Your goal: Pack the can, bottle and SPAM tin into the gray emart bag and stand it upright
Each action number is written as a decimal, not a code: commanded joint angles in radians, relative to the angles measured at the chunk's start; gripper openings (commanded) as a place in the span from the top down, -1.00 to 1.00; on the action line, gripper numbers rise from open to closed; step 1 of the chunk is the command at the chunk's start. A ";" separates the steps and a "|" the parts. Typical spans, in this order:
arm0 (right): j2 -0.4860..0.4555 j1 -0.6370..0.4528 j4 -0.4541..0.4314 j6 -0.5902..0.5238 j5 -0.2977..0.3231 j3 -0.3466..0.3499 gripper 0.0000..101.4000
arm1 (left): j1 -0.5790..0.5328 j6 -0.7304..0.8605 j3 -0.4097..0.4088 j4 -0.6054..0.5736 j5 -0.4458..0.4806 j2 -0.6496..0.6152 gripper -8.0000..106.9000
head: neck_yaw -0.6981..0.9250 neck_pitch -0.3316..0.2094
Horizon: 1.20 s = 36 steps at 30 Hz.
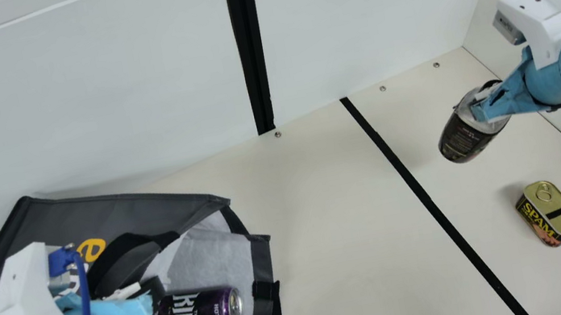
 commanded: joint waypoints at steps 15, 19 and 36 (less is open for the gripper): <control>-0.167 0.112 0.058 -0.130 -0.001 0.145 1.00 | 0.000 0.000 0.000 0.000 0.000 0.000 1.00 | -0.001 -0.023; -0.203 0.154 0.059 -0.139 -0.001 0.177 1.00 | 0.000 0.000 0.000 0.000 0.000 0.000 1.00 | -0.001 -0.023; -0.330 0.373 0.039 -0.129 -0.001 0.305 1.00 | 0.000 0.000 0.000 0.000 0.000 0.000 1.00 | -0.001 -0.023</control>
